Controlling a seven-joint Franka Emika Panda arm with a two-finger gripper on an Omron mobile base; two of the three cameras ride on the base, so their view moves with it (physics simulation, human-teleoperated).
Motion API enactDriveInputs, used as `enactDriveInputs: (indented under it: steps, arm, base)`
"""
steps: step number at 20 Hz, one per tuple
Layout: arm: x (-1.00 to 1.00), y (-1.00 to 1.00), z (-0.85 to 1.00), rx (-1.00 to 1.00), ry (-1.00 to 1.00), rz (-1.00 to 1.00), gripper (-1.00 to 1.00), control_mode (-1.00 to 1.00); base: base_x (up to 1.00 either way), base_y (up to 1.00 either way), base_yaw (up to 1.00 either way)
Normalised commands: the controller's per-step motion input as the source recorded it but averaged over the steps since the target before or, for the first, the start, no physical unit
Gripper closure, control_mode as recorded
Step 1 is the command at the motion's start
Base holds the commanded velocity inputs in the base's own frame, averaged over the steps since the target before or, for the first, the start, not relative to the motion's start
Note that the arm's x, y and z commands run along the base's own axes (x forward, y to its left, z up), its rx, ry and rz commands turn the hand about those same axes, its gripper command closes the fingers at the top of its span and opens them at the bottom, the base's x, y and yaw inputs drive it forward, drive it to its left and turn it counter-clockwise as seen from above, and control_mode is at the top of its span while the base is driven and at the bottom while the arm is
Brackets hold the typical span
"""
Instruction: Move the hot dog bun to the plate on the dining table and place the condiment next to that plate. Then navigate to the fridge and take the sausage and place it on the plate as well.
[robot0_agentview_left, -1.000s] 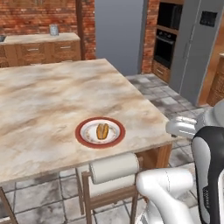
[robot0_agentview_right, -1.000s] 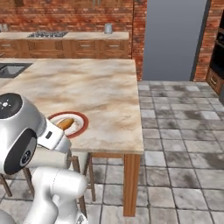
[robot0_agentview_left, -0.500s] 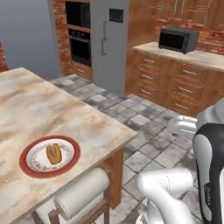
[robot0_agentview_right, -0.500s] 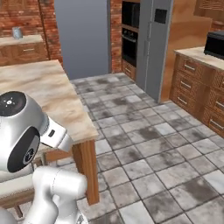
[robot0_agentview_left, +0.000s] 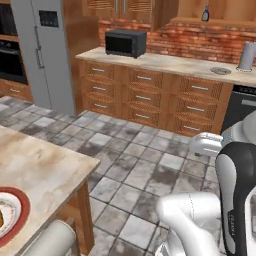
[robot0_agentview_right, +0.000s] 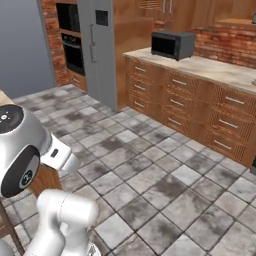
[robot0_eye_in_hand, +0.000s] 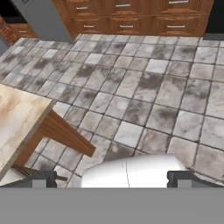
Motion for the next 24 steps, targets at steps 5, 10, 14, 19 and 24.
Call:
enactDriveInputs:
  steps: [5,10,14,19,24]
  arm:
    - [0.00,0.00,0.00,0.00,0.00,0.00,-1.00,1.00]
    - [0.00,0.00,0.00,0.00,0.00,0.00,-1.00,1.00]
    - [0.00,0.00,0.00,0.00,0.00,0.00,-1.00,1.00]
    - [0.00,0.00,0.00,0.00,0.00,0.00,-1.00,1.00]
    - [0.00,0.00,0.00,0.00,0.00,0.00,-1.00,1.00]
  base:
    - [0.07,-0.96,-0.22]
    - [0.47,-0.76,-0.16]
    - [0.76,-0.51,-0.22]
    - [0.93,-0.35,-0.22]
    - [1.00,-0.09,-0.20]
